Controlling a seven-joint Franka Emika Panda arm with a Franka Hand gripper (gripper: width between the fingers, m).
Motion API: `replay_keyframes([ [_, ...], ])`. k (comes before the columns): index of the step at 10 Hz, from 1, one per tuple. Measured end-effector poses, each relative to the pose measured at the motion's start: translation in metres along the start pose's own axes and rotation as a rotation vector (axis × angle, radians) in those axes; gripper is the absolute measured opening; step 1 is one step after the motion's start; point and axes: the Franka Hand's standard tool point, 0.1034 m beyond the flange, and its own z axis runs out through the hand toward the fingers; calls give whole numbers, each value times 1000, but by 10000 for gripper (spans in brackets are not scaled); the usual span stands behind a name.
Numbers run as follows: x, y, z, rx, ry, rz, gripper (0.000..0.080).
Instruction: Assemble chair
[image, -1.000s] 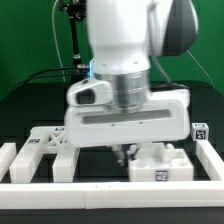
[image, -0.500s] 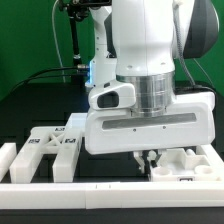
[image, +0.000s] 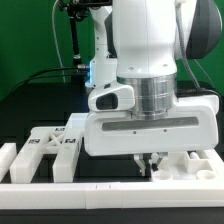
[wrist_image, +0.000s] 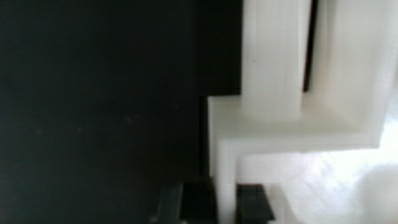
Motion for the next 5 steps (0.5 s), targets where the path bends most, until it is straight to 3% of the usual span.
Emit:
replay_keyframes([
  [2,0,0,0,0,0,-2,31],
  [3,0,0,0,0,0,-2,104],
  [4,0,0,0,0,0,-2,104],
  [5,0,0,0,0,0,-2,283],
])
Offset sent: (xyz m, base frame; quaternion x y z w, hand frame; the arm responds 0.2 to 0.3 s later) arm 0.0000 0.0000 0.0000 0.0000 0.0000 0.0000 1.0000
